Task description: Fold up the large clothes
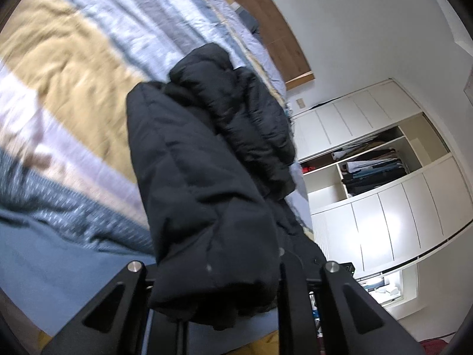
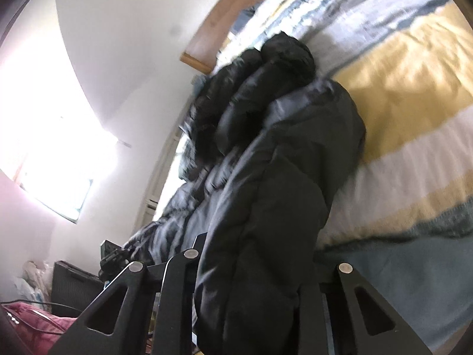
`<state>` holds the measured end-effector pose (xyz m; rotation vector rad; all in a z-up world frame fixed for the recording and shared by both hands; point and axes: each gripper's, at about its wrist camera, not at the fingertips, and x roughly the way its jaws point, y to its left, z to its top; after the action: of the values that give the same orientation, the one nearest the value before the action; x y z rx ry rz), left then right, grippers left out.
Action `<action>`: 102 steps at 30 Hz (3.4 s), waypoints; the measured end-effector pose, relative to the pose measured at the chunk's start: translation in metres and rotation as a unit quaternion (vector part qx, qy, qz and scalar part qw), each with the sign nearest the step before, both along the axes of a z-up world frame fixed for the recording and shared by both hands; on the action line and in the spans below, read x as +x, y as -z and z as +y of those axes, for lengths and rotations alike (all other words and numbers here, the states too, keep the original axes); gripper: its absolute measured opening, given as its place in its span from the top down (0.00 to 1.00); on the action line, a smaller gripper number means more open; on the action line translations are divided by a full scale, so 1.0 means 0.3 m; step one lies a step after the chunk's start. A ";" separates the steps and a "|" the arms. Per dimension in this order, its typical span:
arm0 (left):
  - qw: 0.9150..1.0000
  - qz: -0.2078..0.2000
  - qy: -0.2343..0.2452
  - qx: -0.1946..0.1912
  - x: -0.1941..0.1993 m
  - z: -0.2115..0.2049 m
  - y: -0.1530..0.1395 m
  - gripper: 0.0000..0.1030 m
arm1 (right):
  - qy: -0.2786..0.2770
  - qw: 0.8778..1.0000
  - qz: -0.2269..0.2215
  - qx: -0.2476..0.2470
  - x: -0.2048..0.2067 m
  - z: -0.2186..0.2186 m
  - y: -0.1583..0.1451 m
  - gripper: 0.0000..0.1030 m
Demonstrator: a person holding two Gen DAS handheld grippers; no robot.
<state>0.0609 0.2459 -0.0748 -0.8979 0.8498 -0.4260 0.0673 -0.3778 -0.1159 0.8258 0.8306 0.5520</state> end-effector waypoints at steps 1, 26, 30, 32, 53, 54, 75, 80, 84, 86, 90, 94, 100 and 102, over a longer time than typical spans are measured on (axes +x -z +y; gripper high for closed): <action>1.000 -0.005 0.001 0.000 0.004 -0.004 -0.023 0.86 | 0.000 1.000 -0.005 0.004 0.006 -0.004 -0.011 0.79; 0.997 -0.061 -0.006 -0.043 0.431 -0.022 -0.469 0.86 | 0.052 0.986 -0.099 0.123 0.364 -0.155 -0.262 0.80; 0.997 -0.059 -0.017 -0.050 0.509 -0.003 -0.482 0.86 | 0.057 0.984 -0.104 0.130 0.446 -0.164 -0.286 0.80; 0.997 -0.057 -0.028 -0.051 0.557 0.014 -0.489 0.86 | 0.061 0.984 -0.105 0.132 0.467 -0.169 -0.302 0.80; 0.992 0.025 -0.128 0.003 1.289 0.162 -0.365 0.86 | 0.140 0.987 -0.064 0.031 1.142 -0.097 -0.392 0.70; 0.991 0.030 -0.131 0.004 1.329 0.165 -0.343 0.86 | 0.144 0.988 -0.057 0.028 1.179 -0.091 -0.383 0.69; 0.981 0.132 -0.133 -0.041 1.896 0.165 0.188 0.78 | 0.178 0.981 0.075 0.014 1.660 -0.089 0.025 0.54; 0.981 0.110 -0.135 -0.080 1.892 0.168 0.161 0.47 | 0.179 0.981 0.064 0.040 1.647 -0.099 0.018 0.36; 0.981 0.084 -0.145 -0.094 1.871 0.194 0.078 0.40 | 0.183 0.980 0.055 0.050 1.627 -0.103 -0.019 0.11; 0.981 0.077 -0.151 -0.089 1.857 0.216 0.035 0.40 | 0.194 0.979 0.050 0.037 1.613 -0.109 -0.054 0.07; 0.984 0.055 -0.157 -0.067 1.811 0.255 -0.068 0.40 | 0.211 0.976 0.041 0.030 1.575 -0.145 -0.122 0.06; 0.987 0.037 -0.157 0.017 1.732 0.244 -0.198 0.40 | 0.201 0.979 0.023 -0.012 1.525 -0.133 -0.219 0.06; 0.988 0.015 -0.086 0.124 1.652 0.026 -0.293 0.40 | 0.143 0.985 -0.003 -0.092 1.469 0.031 -0.338 0.06; 0.988 0.013 -0.061 0.142 1.642 -0.070 -0.289 0.40 | 0.121 0.986 -0.010 -0.113 1.461 0.109 -0.354 0.06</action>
<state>0.5536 0.2250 0.0118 -0.6875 0.8494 -0.1804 0.5058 -0.3452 -0.0098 0.6991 0.7458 0.2464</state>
